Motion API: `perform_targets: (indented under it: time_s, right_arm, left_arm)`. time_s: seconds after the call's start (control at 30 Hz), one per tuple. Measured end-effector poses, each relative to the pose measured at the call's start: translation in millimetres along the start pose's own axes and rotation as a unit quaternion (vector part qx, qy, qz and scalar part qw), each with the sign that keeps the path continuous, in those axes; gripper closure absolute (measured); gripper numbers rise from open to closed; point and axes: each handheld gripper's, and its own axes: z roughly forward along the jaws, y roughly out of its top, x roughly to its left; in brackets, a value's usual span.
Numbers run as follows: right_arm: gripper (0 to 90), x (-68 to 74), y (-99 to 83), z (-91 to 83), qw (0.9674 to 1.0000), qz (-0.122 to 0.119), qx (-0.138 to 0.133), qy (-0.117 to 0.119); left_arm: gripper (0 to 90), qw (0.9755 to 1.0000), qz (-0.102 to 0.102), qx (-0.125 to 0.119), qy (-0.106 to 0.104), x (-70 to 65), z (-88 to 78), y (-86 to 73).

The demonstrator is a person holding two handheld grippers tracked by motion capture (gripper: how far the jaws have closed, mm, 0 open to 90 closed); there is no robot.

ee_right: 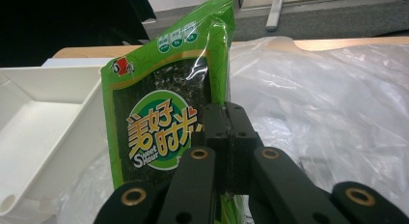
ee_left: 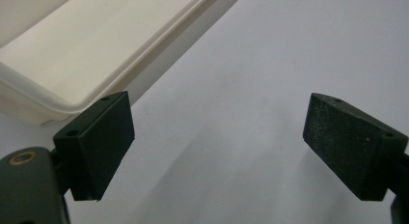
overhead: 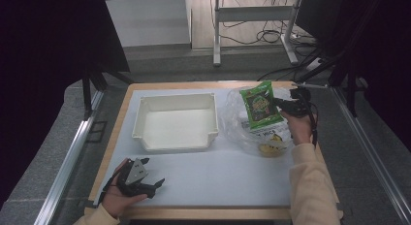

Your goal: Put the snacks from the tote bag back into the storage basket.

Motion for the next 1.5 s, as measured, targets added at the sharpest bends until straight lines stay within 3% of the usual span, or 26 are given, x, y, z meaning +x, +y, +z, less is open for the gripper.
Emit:
perform_targets:
  time_s: [0.63, 1.5]
  right_arm:
    - [89.6, 11.9, 3.1, -1.8, 0.9996, -0.009, -0.018, 0.019]
    - [89.7, 48.1, 14.9, 1.1, 0.9967, -0.025, -0.042, 0.065]
  left_arm:
    - [10.8, 1.0000, 0.000, 0.001, -0.001, -0.1, 0.3, 0.0]
    - [10.8, 1.0000, 0.000, 0.001, -0.002, 0.1, 0.0, -0.1]
